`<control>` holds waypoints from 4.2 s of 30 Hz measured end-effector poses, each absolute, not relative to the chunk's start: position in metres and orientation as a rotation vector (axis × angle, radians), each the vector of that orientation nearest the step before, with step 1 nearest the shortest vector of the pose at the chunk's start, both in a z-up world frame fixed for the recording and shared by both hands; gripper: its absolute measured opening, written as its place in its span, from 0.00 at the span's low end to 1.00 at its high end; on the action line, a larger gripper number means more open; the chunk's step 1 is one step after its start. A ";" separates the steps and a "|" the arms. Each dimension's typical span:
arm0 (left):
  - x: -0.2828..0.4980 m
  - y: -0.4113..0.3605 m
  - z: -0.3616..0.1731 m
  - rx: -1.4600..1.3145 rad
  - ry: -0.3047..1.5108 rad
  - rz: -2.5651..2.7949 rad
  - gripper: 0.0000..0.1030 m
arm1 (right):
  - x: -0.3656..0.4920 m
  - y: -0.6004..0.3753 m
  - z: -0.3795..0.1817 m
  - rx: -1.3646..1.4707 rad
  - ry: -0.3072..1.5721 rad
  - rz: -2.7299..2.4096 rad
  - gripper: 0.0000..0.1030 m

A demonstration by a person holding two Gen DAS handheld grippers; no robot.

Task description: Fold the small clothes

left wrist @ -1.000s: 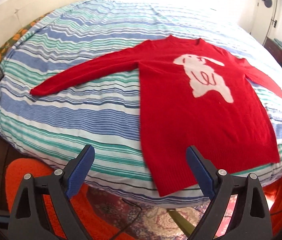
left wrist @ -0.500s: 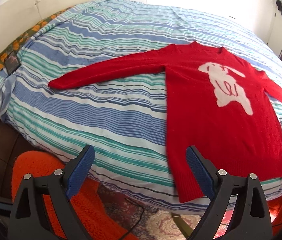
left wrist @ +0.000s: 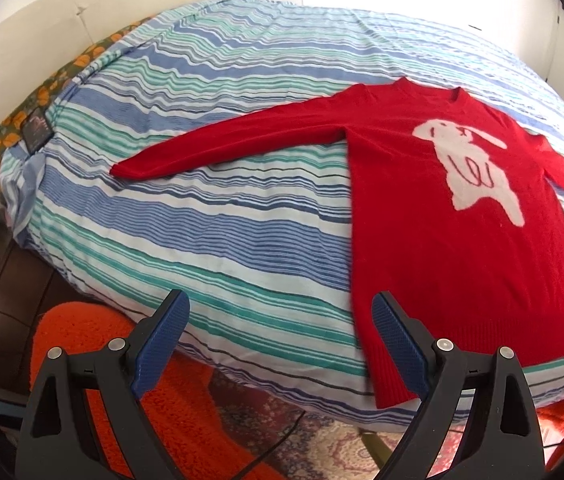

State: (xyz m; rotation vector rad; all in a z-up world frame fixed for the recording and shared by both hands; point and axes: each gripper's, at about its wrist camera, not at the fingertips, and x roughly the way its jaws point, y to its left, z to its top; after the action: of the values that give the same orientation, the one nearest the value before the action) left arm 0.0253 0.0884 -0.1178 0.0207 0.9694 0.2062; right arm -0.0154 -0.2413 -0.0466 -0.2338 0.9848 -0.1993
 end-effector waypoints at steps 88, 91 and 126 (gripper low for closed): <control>0.040 0.099 -0.145 0.036 1.034 0.264 0.92 | 0.224 -0.258 0.110 0.502 0.613 0.493 0.06; 0.038 0.106 -0.145 0.014 1.036 0.270 0.92 | 0.246 -0.182 0.095 0.442 0.733 0.593 0.44; 0.051 0.137 -0.169 -0.174 1.135 0.273 0.91 | 0.288 -0.097 -0.220 1.338 1.134 0.289 0.45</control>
State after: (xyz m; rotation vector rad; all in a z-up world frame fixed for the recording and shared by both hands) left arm 0.0510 0.1368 -0.1686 -0.1736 1.1352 0.2729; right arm 0.2877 -0.0972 -0.2199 1.3381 1.1341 0.2893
